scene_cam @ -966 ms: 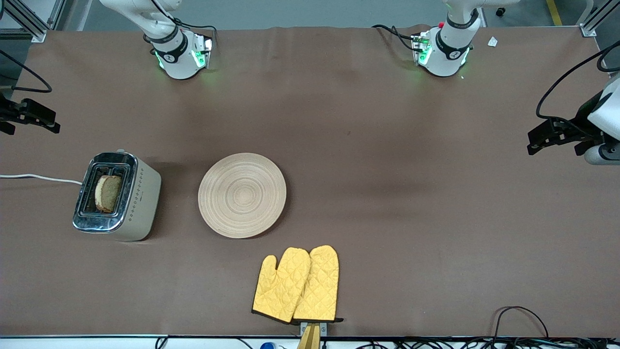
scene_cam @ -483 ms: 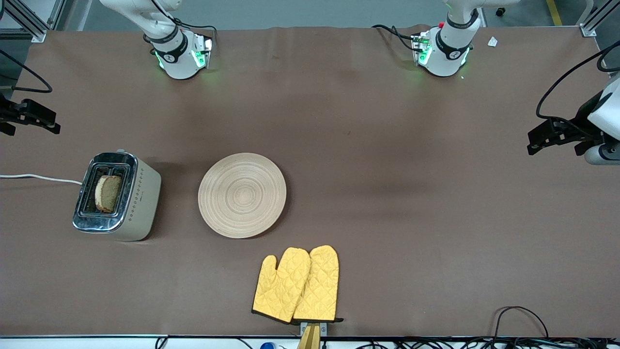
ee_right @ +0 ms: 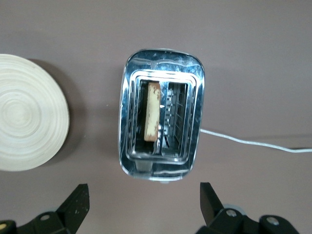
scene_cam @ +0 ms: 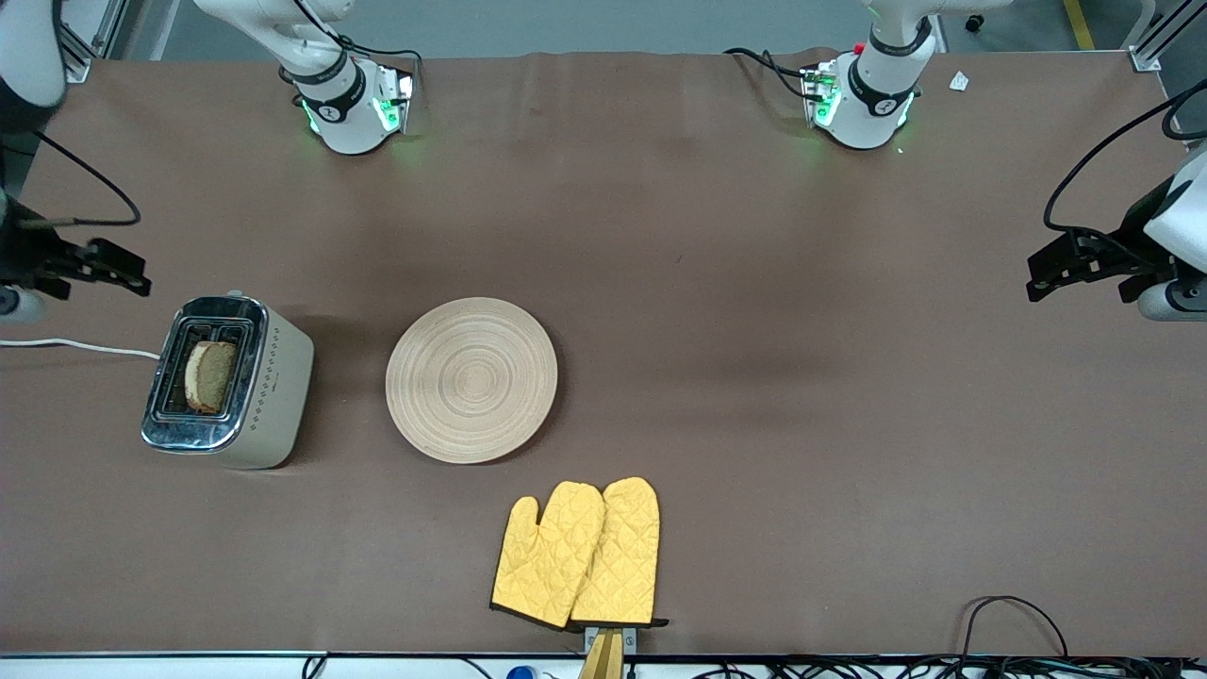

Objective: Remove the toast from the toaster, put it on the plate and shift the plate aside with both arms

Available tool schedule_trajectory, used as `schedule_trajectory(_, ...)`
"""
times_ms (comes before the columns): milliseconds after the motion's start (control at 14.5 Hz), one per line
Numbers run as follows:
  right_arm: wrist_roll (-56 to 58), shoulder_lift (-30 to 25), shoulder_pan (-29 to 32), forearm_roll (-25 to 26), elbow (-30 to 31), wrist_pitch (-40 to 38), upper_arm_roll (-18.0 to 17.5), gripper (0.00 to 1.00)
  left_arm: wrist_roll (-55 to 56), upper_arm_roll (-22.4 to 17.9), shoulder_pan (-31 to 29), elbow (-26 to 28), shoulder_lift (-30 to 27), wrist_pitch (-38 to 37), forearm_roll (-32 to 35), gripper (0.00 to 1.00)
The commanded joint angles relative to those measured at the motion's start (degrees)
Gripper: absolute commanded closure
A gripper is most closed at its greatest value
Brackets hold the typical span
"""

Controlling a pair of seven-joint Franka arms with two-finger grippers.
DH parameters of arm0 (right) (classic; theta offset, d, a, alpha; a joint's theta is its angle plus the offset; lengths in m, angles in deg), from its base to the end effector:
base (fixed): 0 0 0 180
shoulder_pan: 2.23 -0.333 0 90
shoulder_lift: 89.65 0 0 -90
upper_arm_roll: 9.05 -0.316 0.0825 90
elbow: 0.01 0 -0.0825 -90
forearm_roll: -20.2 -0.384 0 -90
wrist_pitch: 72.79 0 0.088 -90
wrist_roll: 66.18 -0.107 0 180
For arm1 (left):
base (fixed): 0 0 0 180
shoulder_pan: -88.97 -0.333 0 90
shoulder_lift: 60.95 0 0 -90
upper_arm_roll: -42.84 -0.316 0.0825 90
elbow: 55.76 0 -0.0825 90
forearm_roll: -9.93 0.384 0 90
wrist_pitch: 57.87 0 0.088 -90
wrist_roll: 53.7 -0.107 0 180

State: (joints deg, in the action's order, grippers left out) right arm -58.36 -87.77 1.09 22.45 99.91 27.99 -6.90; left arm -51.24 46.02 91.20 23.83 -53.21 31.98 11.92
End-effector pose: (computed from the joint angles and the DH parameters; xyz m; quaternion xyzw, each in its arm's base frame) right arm 0.5688 -0.0577 0.5399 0.9995 0.0243 -0.0111 0.0187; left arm 0.5945 -0.0500 0.6324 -0.9994 0.0250 -0.0230 0.0121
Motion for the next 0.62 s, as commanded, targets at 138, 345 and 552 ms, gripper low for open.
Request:
schedule_trajectory(138,-0.26,2.07,1.43,-0.76,6.87,9.69,-0.39,0.0,-0.09,0.25,-0.21,-0.05,-0.53,-0.29,0.12,0.0)
schedule_trajectory(345,-0.26,5.41,2.39,-0.93,8.53,14.6,-0.39,0.0,-0.09,0.16,-0.21,-0.05,-0.53,-0.29,0.12,0.0)
schedule_trajectory(552,-0.26,6.55,2.48,-0.93,11.0,18.4,-0.39,0.0,-0.09,0.25,-0.3,-0.05,-0.53,-0.29,0.12,0.0)
